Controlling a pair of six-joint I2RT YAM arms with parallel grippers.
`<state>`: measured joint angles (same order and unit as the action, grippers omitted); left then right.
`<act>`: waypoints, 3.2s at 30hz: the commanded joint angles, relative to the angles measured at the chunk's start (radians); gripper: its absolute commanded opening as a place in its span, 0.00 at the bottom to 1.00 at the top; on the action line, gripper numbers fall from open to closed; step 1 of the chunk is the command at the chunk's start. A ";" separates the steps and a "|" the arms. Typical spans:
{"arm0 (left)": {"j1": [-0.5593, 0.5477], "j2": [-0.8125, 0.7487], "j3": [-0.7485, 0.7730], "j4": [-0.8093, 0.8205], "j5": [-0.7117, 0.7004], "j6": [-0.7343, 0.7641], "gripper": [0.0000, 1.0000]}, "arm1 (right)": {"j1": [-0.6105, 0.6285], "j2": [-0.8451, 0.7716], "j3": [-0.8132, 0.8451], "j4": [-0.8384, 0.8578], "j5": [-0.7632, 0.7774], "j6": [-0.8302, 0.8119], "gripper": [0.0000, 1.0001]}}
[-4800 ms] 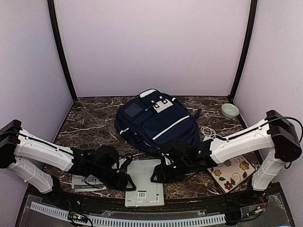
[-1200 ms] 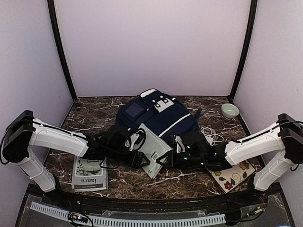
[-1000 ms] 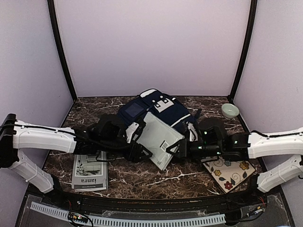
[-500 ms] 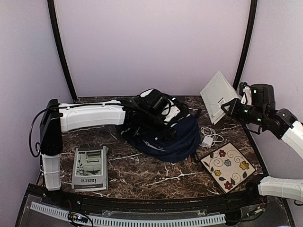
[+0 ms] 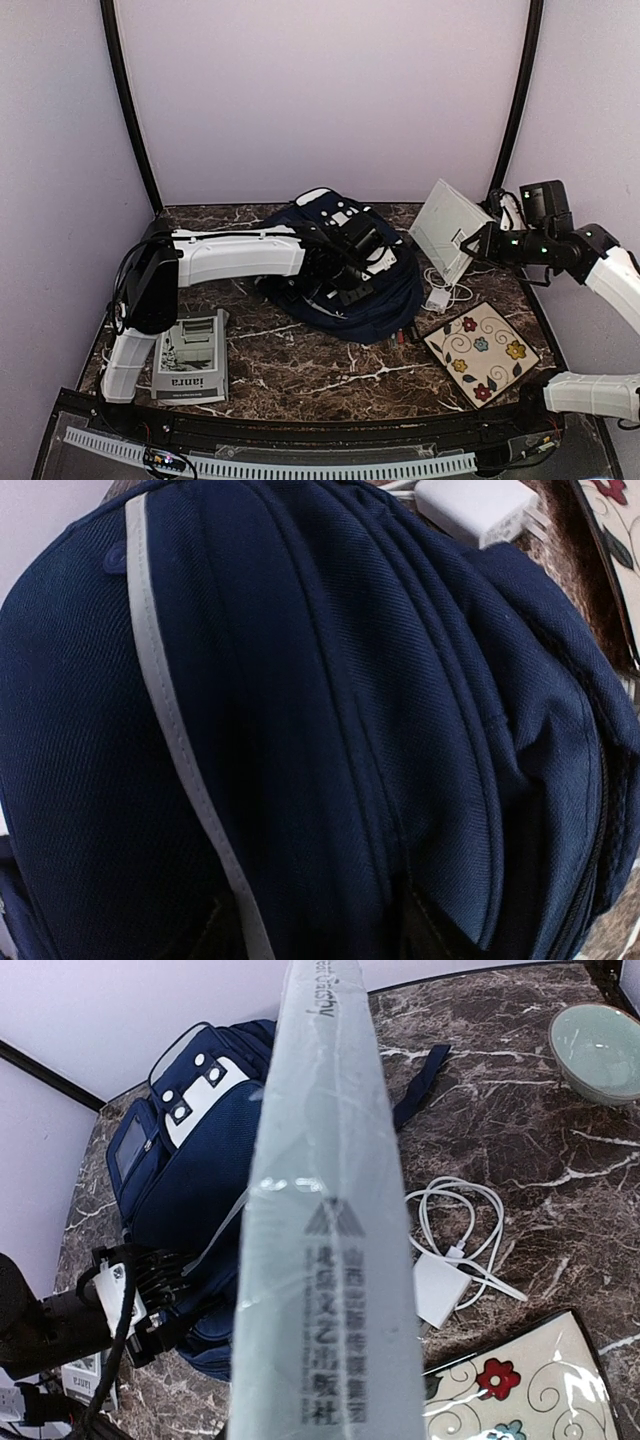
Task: Pack the student bag
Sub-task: Pick up the largest pocket of the bag from the student bag, then place the book in the largest pocket of the bag.
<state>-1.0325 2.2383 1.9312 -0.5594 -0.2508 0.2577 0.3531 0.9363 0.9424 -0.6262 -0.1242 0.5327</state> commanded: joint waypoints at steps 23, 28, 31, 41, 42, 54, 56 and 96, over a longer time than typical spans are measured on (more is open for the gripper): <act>0.072 -0.261 0.090 0.324 -0.381 0.140 0.00 | -0.017 -0.119 0.096 -0.137 -0.584 0.049 0.00; 0.085 -0.229 0.148 0.299 -0.398 0.159 0.00 | -0.018 -0.162 0.025 -0.233 -0.628 0.064 0.00; 0.105 -0.218 0.151 0.282 -0.404 0.154 0.00 | -0.019 -0.195 0.021 -0.261 -0.613 0.081 0.00; 0.104 -0.249 0.159 0.242 -0.216 0.043 0.00 | -0.018 -0.189 -0.390 0.751 -0.634 0.619 0.00; 0.102 -0.249 0.161 0.238 -0.212 0.041 0.00 | -0.017 -0.146 -0.394 0.834 -0.602 0.631 0.00; 0.101 -0.256 0.180 0.223 -0.184 0.037 0.00 | 0.087 0.393 -0.189 1.373 -0.571 0.595 0.00; 0.101 -0.258 0.180 0.223 -0.176 0.040 0.00 | 0.092 0.406 -0.178 1.355 -0.571 0.595 0.00; 0.080 -0.329 0.133 0.248 0.050 -0.021 0.00 | 0.185 0.892 0.174 1.341 -0.357 0.827 0.00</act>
<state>-0.9287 2.0571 2.0483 -0.4656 -0.2806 0.2520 0.5167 1.7496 1.0061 0.4969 -0.6003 1.2728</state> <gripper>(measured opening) 0.061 0.114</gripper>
